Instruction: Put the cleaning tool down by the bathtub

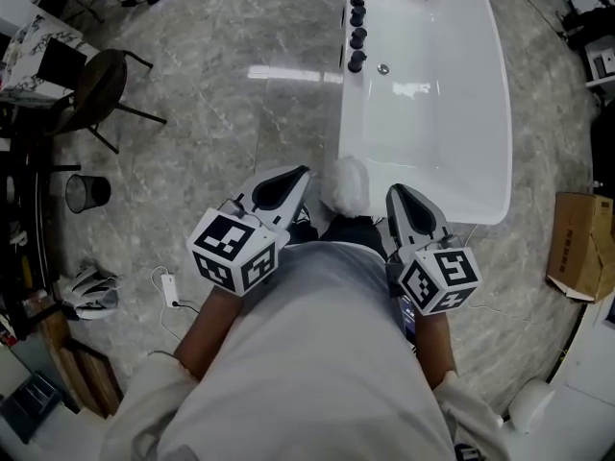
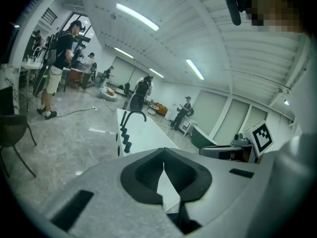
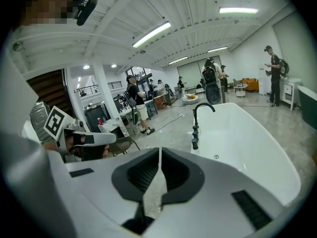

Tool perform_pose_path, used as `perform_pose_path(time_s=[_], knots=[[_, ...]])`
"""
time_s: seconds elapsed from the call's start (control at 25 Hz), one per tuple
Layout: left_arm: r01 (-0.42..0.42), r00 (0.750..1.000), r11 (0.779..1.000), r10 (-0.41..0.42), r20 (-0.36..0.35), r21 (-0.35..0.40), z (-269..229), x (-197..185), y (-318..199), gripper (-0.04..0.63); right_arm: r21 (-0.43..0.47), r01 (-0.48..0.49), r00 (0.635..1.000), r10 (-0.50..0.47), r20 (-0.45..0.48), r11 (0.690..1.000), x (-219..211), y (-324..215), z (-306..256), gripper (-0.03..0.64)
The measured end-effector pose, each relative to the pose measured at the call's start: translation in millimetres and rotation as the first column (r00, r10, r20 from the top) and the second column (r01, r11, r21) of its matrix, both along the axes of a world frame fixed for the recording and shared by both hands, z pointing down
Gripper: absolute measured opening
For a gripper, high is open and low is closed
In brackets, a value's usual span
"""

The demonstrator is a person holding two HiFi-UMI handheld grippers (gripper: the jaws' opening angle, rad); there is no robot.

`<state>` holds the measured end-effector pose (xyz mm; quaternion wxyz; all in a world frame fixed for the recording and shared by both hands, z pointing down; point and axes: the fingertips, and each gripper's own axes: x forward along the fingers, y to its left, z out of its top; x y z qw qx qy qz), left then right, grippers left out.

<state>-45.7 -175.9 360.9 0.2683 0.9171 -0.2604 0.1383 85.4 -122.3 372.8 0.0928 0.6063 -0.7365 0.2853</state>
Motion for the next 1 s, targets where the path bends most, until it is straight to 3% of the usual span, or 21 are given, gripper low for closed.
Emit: perform_pose_path(time_s=[0.52,1.0], knots=[[0.019,1.000,1.000,-0.019,0.004,0.003,4,-12,0,0.007,-0.004,0.070,0.997,-0.070,-0.011,0.998,-3,4,-3,0.011],[-0.015,1.000,0.999,0.015,0.008,-0.039,13,-12,15,0.007,-0.030,0.049,0.999,-0.049,-0.008,0.998,-10,9,2,0.011]])
